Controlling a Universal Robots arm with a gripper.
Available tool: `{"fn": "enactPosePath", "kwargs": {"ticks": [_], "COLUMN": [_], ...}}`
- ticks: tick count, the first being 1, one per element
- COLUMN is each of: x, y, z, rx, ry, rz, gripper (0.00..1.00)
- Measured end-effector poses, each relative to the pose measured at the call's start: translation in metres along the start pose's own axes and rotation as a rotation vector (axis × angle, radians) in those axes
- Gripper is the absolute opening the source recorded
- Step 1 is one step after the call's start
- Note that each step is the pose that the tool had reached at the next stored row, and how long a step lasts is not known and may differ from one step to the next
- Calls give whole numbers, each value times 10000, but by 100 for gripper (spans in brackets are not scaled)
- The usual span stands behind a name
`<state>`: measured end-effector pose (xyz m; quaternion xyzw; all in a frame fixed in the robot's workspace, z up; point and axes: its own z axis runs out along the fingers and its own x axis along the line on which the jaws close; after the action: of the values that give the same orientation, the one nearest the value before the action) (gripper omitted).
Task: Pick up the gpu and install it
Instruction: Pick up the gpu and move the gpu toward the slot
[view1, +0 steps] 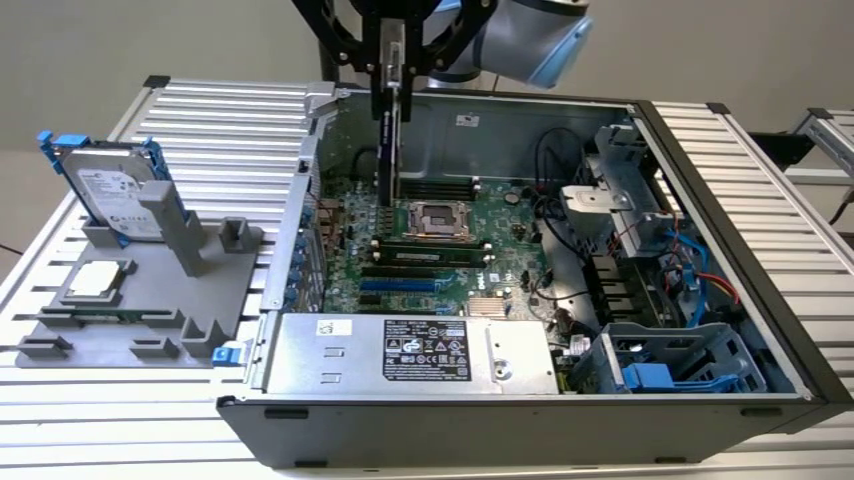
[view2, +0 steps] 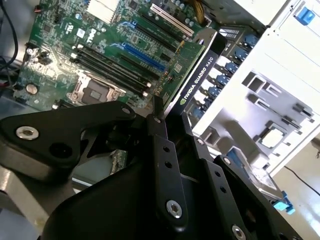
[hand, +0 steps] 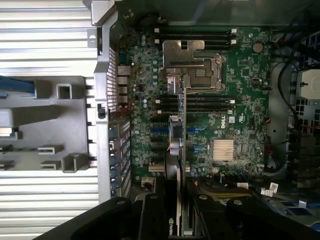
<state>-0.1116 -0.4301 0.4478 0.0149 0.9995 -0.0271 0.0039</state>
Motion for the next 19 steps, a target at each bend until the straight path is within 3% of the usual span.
{"fn": "enactPosePath", "kwargs": {"ticks": [15,19], "x": [-65,-127], "y": [2,4], "z": [0,1], "rx": [4,3], "ry": [0,0], "rz": [-3,3], "gripper": [0,0]}}
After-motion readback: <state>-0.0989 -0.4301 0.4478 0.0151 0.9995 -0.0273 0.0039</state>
